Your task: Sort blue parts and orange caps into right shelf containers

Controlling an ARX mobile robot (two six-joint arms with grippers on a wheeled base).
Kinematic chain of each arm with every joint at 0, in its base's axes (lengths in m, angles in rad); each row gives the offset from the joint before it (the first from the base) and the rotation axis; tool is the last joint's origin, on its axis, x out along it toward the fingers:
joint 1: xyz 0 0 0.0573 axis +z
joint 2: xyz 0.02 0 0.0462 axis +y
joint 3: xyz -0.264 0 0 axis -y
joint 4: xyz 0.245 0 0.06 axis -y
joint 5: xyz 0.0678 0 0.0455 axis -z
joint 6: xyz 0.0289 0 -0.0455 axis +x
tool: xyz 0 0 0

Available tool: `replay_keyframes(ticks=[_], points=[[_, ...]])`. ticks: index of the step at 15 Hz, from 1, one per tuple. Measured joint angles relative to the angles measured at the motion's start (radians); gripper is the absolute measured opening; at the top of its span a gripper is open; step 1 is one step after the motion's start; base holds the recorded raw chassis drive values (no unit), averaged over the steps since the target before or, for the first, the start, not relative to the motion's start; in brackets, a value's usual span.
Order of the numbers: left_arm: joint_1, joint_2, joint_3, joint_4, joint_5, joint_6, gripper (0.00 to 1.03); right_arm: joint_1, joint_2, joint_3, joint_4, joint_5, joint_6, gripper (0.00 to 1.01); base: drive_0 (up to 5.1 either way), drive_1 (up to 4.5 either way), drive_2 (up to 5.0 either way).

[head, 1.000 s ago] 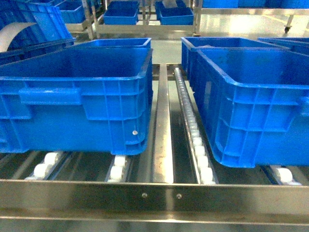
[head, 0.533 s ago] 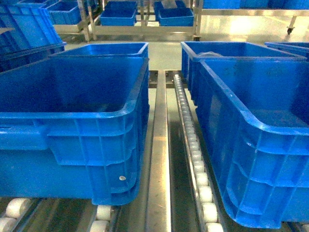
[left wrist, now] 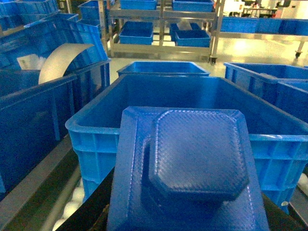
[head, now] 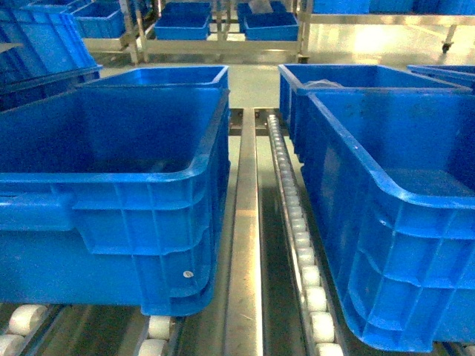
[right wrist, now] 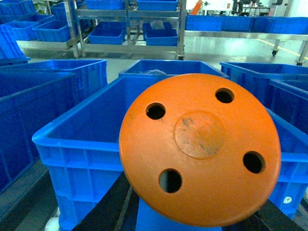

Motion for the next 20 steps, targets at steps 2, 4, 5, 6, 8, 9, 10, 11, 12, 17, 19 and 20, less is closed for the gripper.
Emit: replay_keyframes(ticks=[2, 4, 5, 6, 8, 9, 10, 11, 12, 17, 19, 20], points=[[0.000, 0.000, 0.000, 0.000, 0.000, 0.000, 0.43, 0.000, 0.000, 0.000, 0.000, 0.000, 0.000, 0.41, 0.0, 4.18, -4.2], [0.000, 0.000, 0.000, 0.000, 0.000, 0.000, 0.43, 0.000, 0.000, 0.000, 0.000, 0.000, 0.000, 0.41, 0.0, 2.09, -2.1], [0.000, 0.000, 0.000, 0.000, 0.000, 0.000, 0.43, 0.000, 0.000, 0.000, 0.000, 0.000, 0.000, 0.41, 0.0, 0.00, 0.0], [0.000, 0.000, 0.000, 0.000, 0.000, 0.000, 0.43, 0.000, 0.000, 0.000, 0.000, 0.000, 0.000, 0.41, 0.0, 0.00, 0.0], [0.000, 0.000, 0.000, 0.000, 0.000, 0.000, 0.43, 0.000, 0.000, 0.000, 0.000, 0.000, 0.000, 0.41, 0.0, 0.00, 0.0], [0.000, 0.000, 0.000, 0.000, 0.000, 0.000, 0.43, 0.000, 0.000, 0.000, 0.000, 0.000, 0.000, 0.41, 0.0, 0.00, 0.0], [0.000, 0.000, 0.000, 0.000, 0.000, 0.000, 0.43, 0.000, 0.000, 0.000, 0.000, 0.000, 0.000, 0.41, 0.0, 0.00, 0.0], [0.000, 0.000, 0.000, 0.000, 0.000, 0.000, 0.43, 0.000, 0.000, 0.000, 0.000, 0.000, 0.000, 0.41, 0.0, 0.00, 0.0], [0.000, 0.000, 0.000, 0.000, 0.000, 0.000, 0.43, 0.000, 0.000, 0.000, 0.000, 0.000, 0.000, 0.41, 0.0, 0.00, 0.0], [-0.092, -0.009, -0.003, 0.156, -0.156, -0.011, 0.43, 0.073, -0.004, -0.006, 0.234, 0.084, -0.112, 0.41, 0.0, 0.00, 0.0], [-0.080, 0.108, 0.000, 0.321, -0.164, -0.024, 0.43, 0.140, 0.052, 0.000, 0.299, 0.090, -0.125, 0.41, 0.0, 0.00, 0.0], [-0.066, 0.235, 0.004, 0.437, -0.141, -0.023, 0.43, 0.164, 0.102, 0.002, 0.329, 0.081, -0.132, 0.41, 0.0, 0.00, 0.0]])
